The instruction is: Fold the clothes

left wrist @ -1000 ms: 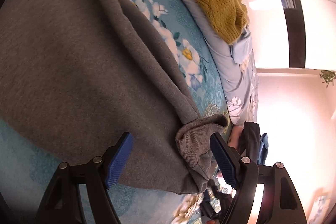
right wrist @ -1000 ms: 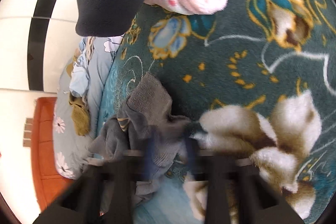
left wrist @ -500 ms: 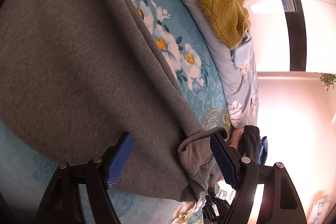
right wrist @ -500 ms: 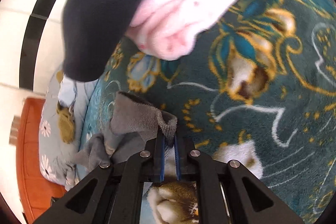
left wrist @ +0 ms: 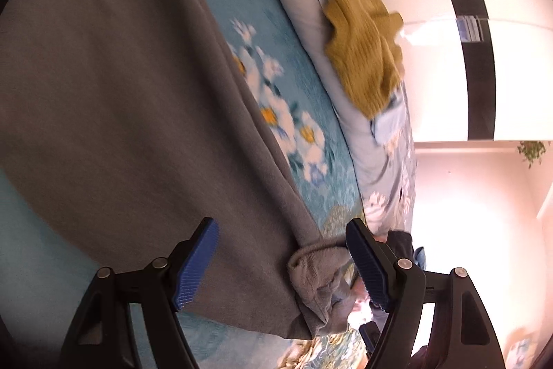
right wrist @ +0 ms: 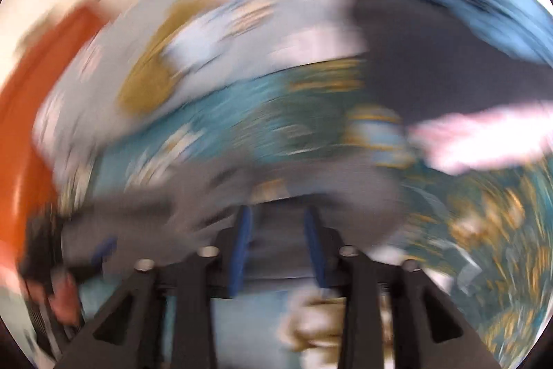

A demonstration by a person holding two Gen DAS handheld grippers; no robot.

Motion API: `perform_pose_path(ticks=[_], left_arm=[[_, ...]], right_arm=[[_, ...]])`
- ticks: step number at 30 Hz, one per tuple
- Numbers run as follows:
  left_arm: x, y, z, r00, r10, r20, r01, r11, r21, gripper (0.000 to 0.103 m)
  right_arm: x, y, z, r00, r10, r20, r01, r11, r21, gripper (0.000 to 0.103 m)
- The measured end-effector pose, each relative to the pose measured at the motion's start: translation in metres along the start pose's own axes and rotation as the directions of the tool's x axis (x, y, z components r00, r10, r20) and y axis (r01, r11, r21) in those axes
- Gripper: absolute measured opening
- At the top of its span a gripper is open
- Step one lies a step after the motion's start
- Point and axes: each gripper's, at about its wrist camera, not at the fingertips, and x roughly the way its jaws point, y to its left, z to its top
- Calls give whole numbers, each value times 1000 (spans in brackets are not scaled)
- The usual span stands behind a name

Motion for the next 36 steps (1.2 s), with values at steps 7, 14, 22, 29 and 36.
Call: perform_pose_path(ticks=[7,14,22,29,36], left_arm=[[-54,42,49,994,68,85,-64,997,-53,79],[-69,66,82,990,119,78,-116,992,-46,79],[-20,25,100,978,206,-31,-198,963,183,79],[19,6,110,937,348,-41,-315,888,336,79],[42,0,131,906,424,-6,-399,858,323,79]], right_arm=[[82,92,-9,980,-94,-178,28,938,-344,48],[109,102,-20,948,-249,-200,139,885,-444,48],[69,54,2,988,-90,-129,73,988,-135,12],[15,-46,2,998,-11,59,-6,961,278,12],[24,-119,-36,999,12,42,-32,846,532,9]])
